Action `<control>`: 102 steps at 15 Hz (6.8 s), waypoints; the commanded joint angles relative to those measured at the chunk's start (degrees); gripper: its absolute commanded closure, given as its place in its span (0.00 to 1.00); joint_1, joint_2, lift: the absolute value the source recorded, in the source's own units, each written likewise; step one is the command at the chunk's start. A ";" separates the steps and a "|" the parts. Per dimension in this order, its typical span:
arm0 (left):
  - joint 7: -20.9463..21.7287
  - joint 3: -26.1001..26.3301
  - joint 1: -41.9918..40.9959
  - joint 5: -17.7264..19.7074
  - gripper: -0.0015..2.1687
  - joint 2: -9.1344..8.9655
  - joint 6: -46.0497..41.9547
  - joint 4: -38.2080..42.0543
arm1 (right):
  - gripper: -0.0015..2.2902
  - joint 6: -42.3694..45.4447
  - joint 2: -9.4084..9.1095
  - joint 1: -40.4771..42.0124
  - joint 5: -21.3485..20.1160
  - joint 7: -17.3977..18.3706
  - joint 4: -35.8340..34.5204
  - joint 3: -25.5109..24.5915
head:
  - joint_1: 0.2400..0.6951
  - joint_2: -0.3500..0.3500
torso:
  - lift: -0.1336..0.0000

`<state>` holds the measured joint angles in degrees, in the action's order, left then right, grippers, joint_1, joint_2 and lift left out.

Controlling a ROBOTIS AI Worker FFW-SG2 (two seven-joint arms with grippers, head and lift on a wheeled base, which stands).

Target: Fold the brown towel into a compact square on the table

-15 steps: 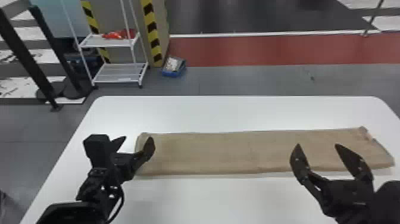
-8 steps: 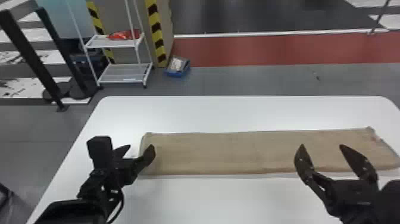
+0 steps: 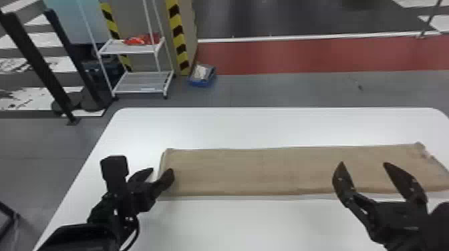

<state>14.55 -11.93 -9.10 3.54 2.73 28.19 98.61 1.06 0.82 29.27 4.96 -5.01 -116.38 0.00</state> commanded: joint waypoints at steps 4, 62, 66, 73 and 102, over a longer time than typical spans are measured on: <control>1.27 -0.64 -0.22 0.41 0.82 -0.01 0.78 0.44 | 0.04 0.03 0.06 -0.09 0.32 0.00 0.28 -0.09 | 1.00 0.66 | 0.17; -19.47 16.59 -8.04 -3.80 0.01 0.43 -25.94 8.00 | 0.26 -29.67 5.59 -23.47 11.74 -5.89 18.56 7.03 | 1.00 0.62 | 0.17; -19.56 16.85 -8.04 -4.07 0.01 0.43 -25.94 8.00 | 0.26 -32.31 5.59 -24.43 11.57 -6.07 18.47 7.91 | 1.00 0.64 | 0.17; -19.56 16.85 -8.48 -4.07 0.01 0.96 -26.12 8.18 | 0.43 -34.77 5.59 -24.61 11.48 -6.24 17.15 8.79 | 1.00 0.66 | 0.17; -19.56 16.59 -7.25 -4.07 0.01 1.14 -24.36 7.83 | 0.58 -53.93 15.17 -33.13 6.91 -24.96 17.85 -25.93 | 1.00 0.21 | 0.17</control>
<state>-5.01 4.38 -16.50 -0.49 3.87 3.83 106.59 -55.21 15.83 -4.11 12.73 -29.89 -101.41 -26.16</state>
